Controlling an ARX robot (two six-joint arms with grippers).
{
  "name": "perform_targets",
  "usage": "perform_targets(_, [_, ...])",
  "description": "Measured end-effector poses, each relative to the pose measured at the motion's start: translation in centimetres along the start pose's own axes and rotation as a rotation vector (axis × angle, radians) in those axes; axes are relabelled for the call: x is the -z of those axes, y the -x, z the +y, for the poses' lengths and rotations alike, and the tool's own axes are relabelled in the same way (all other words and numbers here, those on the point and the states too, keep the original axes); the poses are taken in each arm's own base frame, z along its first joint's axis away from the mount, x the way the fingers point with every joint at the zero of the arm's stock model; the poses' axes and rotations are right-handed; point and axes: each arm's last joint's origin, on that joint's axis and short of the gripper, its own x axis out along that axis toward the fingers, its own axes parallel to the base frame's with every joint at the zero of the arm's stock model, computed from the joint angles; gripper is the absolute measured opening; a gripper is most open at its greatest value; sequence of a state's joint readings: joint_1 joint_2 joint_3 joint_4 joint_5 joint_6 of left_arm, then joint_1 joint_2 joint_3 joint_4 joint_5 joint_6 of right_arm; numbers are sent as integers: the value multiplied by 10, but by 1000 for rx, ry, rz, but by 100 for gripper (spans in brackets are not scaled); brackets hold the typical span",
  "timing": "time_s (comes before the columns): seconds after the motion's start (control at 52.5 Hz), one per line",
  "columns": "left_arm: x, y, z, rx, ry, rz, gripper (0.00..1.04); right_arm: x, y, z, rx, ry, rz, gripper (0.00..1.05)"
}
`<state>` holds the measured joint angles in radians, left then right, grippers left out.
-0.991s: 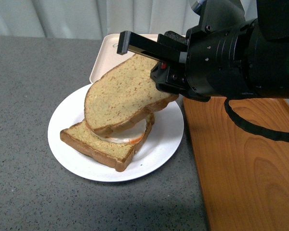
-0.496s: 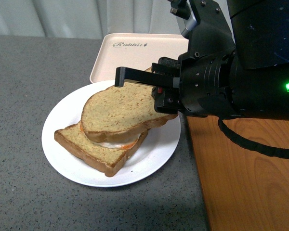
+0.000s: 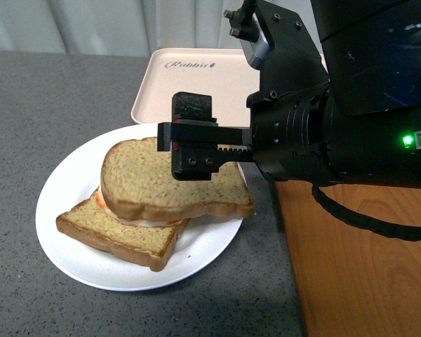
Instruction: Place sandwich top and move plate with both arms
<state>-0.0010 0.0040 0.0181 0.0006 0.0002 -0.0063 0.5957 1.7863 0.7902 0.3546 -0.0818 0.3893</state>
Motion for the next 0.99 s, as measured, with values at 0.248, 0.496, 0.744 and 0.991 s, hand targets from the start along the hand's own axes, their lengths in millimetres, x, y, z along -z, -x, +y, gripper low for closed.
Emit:
perform_targets(0.248, [0,0,0,0,0,0,98,-7,4,-12,38,-1,-32,96])
perform_targets(0.496, [0,0,0,0,0,0,98,-13,33,-51,243,72,-268,88])
perform_targets(0.744, [0,0,0,-3,-2,0,98,12,138,-113,484,174,-740,49])
perform_targets(0.991, [0,0,0,0,-2,0,98,81,192,-106,524,157,-629,6])
